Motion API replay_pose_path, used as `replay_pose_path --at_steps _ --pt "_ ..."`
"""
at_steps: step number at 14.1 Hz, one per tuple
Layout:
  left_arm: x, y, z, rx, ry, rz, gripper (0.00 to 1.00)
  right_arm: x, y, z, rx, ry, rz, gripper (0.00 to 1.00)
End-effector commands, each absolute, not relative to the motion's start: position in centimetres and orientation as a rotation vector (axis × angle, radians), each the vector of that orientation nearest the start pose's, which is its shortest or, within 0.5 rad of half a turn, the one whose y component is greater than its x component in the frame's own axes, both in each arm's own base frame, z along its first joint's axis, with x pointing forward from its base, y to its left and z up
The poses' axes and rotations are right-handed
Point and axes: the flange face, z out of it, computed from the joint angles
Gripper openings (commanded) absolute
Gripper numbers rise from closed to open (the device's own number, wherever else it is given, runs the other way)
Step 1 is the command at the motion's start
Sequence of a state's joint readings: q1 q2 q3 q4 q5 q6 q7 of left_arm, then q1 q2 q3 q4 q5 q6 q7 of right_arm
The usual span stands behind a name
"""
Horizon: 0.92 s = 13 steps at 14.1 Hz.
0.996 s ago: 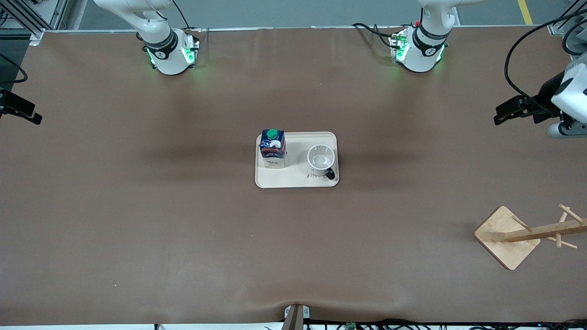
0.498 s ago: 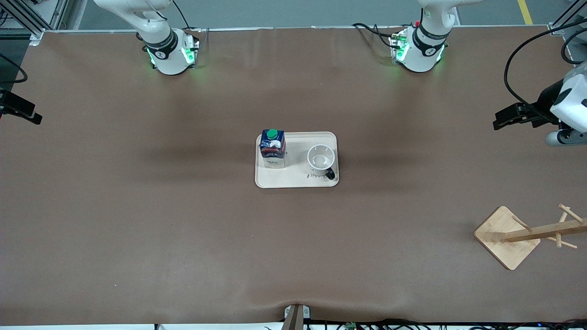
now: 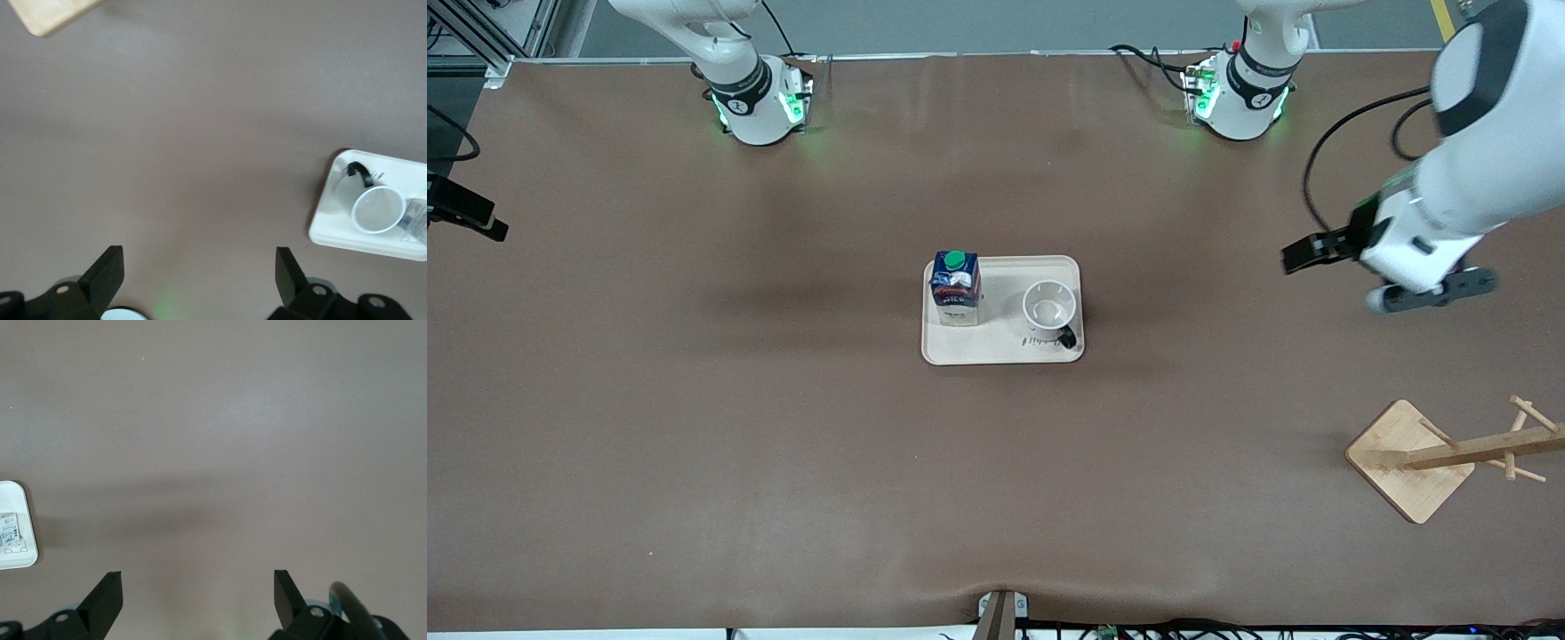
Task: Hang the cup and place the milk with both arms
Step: 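Lower the left gripper into the white mug and grasp its rim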
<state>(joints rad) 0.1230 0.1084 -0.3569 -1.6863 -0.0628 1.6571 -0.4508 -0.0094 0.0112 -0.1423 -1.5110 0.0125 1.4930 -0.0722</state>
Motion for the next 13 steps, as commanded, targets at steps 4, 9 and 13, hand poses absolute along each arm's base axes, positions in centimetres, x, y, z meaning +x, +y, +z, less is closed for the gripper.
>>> replay_pose_path --at_steps 4,9,13 --pt "52.5 -24.0 42.3 -3.157 -0.554 0.188 1.00 54.5 -8.6 64.1 -3.116 0.149 0.034 1.00" --pt "50.4 -30.0 34.9 -3.112 -0.801 0.228 0.98 54.5 -8.4 64.2 -3.118 0.142 0.030 1.00" --pt "49.7 -33.8 31.3 -3.128 -0.887 0.226 0.82 55.3 -8.7 64.3 -3.127 0.145 -0.043 1.00"
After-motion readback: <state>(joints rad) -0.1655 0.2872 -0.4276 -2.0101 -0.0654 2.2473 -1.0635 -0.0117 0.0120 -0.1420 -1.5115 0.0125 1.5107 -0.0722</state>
